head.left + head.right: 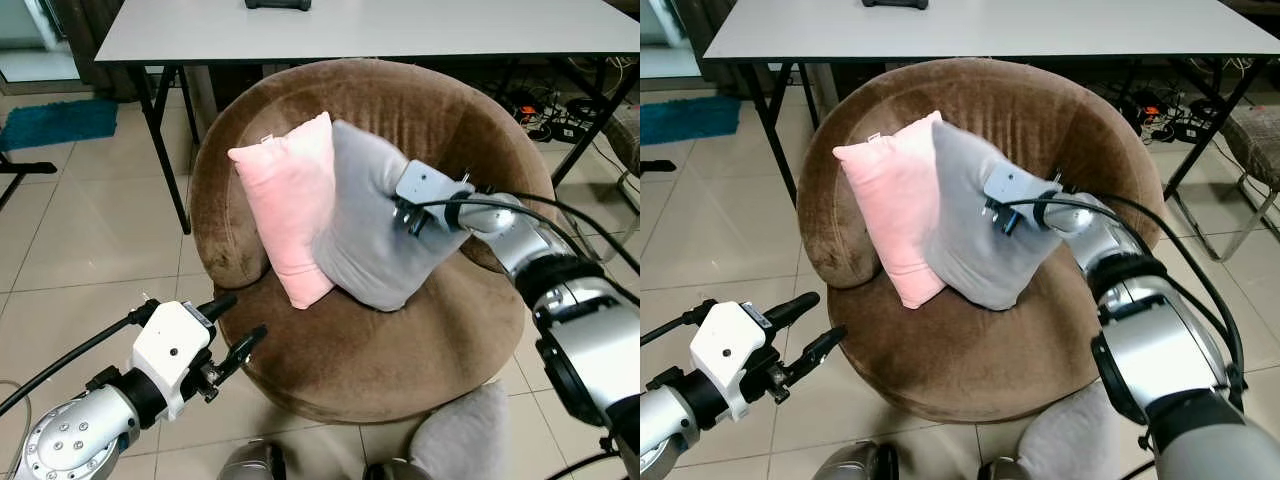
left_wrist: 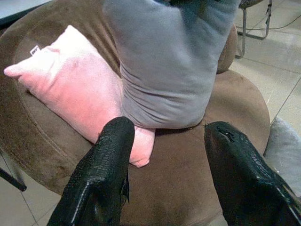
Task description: Move the pillow to the sofa from floor
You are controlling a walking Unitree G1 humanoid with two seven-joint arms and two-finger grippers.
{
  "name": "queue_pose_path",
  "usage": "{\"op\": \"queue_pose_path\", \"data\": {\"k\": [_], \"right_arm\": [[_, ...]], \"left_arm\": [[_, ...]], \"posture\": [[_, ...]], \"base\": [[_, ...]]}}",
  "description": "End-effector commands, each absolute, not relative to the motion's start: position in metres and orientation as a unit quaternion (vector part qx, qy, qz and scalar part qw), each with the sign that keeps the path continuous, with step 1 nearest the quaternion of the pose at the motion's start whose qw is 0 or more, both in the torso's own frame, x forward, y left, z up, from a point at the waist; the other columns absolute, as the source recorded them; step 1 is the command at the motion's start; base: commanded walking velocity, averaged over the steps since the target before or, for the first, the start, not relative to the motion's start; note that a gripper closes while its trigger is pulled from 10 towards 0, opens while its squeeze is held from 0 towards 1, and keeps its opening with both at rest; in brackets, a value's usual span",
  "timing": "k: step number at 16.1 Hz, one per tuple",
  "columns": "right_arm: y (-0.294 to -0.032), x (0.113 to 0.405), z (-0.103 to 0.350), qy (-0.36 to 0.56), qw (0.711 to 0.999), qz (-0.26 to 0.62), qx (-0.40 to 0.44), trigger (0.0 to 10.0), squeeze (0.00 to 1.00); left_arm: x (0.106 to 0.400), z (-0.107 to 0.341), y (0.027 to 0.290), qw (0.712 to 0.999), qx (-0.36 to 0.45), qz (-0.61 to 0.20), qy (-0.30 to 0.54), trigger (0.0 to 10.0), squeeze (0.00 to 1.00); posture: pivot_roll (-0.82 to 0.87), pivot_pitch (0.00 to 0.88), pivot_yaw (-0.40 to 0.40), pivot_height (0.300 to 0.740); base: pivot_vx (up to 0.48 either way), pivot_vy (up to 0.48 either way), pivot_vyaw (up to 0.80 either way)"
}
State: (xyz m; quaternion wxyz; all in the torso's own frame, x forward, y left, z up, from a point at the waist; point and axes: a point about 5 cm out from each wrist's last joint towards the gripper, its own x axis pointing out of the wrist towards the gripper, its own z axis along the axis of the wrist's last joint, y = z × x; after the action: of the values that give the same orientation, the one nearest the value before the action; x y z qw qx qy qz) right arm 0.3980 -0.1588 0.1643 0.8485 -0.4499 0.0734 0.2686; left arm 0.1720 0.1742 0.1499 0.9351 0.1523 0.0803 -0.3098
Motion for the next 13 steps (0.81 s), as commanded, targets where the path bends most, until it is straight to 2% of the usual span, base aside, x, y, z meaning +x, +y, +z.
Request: {"op": "queue_pose_path", "data": {"k": [1, 3, 6, 10, 13], "right_arm": [[-0.155, 0.402, 0.174, 0.057, 0.849, 0.260, -0.456, 10.0, 0.00], [-0.153, 0.407, 0.202, 0.009, 0.879, 0.267, -0.395, 10.0, 0.00], [-0.159, 0.406, 0.237, -0.058, 0.889, 0.314, -0.327, 10.0, 0.00], [-0.186, 0.394, 0.265, -0.085, 0.861, 0.384, -0.321, 10.0, 0.00], [-0.196, 0.388, 0.272, -0.087, 0.849, 0.411, -0.321, 10.0, 0.00]], "left_arm": [[0.169, 0.154, 0.173, 0.933, 0.157, -0.313, 0.080, 10.0, 0.33], [0.171, 0.154, 0.173, 0.934, 0.156, -0.311, 0.076, 10.0, 0.33], [0.178, 0.147, 0.170, 0.935, 0.155, -0.310, 0.072, 10.0, 0.33], [0.189, 0.143, 0.162, 0.934, 0.153, -0.317, 0.059, 10.0, 0.33], [0.193, 0.141, 0.160, 0.933, 0.153, -0.322, 0.055, 10.0, 0.33]], "posture": [[0.21, 0.133, -0.019, 0.740], [0.19, 0.106, -0.025, 0.740], [0.15, 0.062, -0.031, 0.740], [0.12, 0.019, -0.032, 0.740], [0.12, 0.009, -0.020, 0.740]], "base": [[0.000, 0.000, 0.00], [0.000, 0.000, 0.00], [0.000, 0.000, 0.00], [0.000, 0.000, 0.00], [0.000, 0.000, 0.00]]}}
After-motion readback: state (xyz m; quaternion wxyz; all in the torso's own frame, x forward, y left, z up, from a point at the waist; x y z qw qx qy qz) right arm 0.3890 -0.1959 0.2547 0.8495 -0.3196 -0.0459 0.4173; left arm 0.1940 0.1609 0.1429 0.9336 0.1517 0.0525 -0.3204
